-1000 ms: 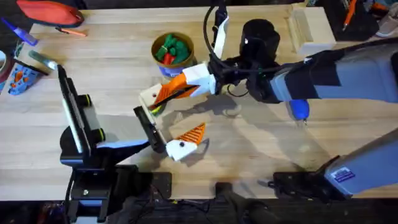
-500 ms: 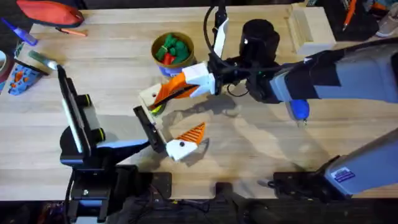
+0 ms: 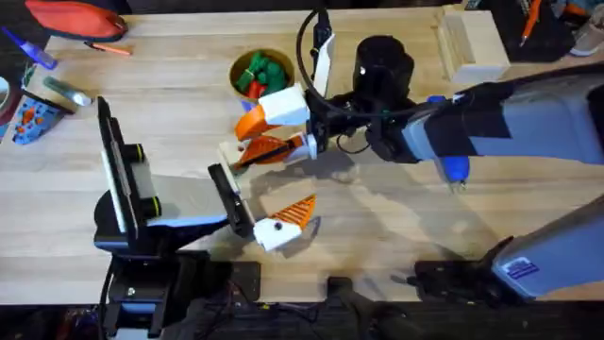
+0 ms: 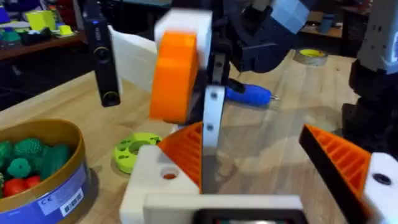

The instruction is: Pick up the gripper from the table and insert it into the empty holder that is missing its gripper. Then pick up a screw, insert it into the mounting hole, and use the screwdriver to tighten it. Finally, clean up the table by picking up the vegetable and placing it into the bucket.

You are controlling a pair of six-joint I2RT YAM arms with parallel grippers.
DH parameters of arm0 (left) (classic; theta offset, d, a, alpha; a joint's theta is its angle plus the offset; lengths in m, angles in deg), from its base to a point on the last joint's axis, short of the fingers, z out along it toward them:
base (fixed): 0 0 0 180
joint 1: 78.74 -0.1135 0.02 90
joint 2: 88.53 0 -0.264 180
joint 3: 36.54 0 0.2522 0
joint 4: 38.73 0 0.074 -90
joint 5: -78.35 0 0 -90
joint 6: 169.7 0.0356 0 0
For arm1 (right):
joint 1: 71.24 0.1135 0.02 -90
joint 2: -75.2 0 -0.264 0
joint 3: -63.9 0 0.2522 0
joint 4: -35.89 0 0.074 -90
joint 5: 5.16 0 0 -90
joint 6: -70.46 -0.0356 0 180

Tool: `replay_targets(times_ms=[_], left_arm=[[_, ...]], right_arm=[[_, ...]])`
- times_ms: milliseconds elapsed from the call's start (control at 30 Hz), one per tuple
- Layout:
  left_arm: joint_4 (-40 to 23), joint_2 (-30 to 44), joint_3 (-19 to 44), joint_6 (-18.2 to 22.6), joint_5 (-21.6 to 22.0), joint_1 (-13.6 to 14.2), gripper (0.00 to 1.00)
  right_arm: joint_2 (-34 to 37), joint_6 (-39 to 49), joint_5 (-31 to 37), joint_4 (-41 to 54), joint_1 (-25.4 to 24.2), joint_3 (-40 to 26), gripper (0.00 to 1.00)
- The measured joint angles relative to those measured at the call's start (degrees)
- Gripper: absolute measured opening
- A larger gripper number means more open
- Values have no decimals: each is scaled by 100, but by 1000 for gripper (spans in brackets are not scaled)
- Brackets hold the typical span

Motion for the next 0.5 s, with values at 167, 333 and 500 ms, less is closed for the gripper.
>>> replay_targets(times_ms=[167, 333, 500], left_arm=[[-16, 0, 0, 0, -106, 0, 986], [-17, 0, 0, 0, -106, 0, 986], [-17, 0, 0, 0, -106, 0, 986]], right_arm=[[-1, -20, 42, 5, -81, 0, 972], [-1, 32, -12, 102, -298, 0, 974], [-218, 665, -76, 1425, -608, 0, 975]])
